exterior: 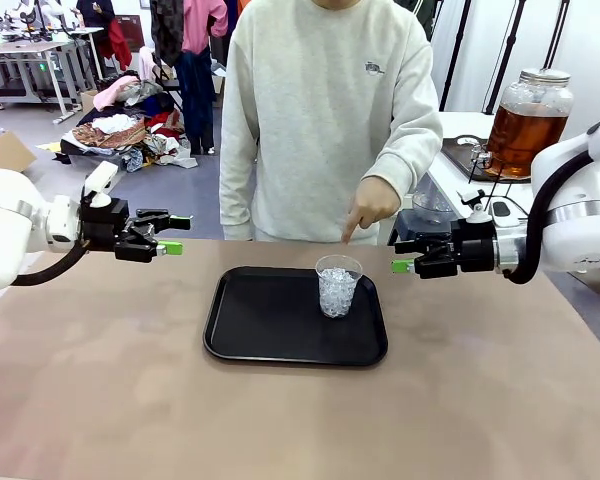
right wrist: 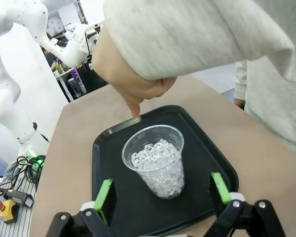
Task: Pour the drink into the iced cup.
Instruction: Pick up the iced cup indicated by the human and present it to them.
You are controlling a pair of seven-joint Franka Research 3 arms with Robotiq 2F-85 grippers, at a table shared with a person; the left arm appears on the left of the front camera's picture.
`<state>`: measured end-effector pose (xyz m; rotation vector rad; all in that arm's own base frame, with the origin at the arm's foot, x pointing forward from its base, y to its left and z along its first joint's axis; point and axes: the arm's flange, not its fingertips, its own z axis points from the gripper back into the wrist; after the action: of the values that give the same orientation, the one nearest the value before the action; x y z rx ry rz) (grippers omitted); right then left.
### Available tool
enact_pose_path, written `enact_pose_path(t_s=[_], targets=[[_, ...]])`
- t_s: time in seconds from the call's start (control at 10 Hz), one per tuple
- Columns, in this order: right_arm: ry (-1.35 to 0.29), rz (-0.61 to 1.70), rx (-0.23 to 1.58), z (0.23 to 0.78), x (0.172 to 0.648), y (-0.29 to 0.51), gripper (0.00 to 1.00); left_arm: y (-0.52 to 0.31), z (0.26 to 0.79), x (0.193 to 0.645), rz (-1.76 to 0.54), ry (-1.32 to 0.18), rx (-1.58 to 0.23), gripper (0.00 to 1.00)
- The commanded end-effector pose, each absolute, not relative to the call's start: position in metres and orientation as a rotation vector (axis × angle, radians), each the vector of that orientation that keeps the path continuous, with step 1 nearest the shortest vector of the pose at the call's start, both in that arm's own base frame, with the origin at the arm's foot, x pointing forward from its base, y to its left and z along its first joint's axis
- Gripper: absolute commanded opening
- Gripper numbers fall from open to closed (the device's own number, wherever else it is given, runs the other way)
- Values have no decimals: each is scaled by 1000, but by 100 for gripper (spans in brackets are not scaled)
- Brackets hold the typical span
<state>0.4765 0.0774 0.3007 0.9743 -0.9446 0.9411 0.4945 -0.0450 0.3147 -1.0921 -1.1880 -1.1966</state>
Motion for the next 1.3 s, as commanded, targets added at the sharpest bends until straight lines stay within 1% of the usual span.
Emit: enact_pose_path(t_s=[0.0, 0.2, 0.6, 1.0, 1.2], targets=[[-945, 941, 974, 301, 476, 77, 100, -45, 316, 495, -1198, -1190, -1092, 100], [-1002, 1073, 987, 286, 485, 81, 100, -45, 316, 495, -1198, -1190, -1092, 100], [-1047, 1289, 1000, 265, 494, 88, 100, -45, 316, 495, -1198, -1190, -1092, 100], [-1074, 1310, 992, 247, 506, 100, 100, -45, 316, 495, -1198, -1190, -1092, 100], [-1050, 1288, 1010, 249, 504, 98, 100, -45, 316, 495, -1198, -1190, -1092, 100]])
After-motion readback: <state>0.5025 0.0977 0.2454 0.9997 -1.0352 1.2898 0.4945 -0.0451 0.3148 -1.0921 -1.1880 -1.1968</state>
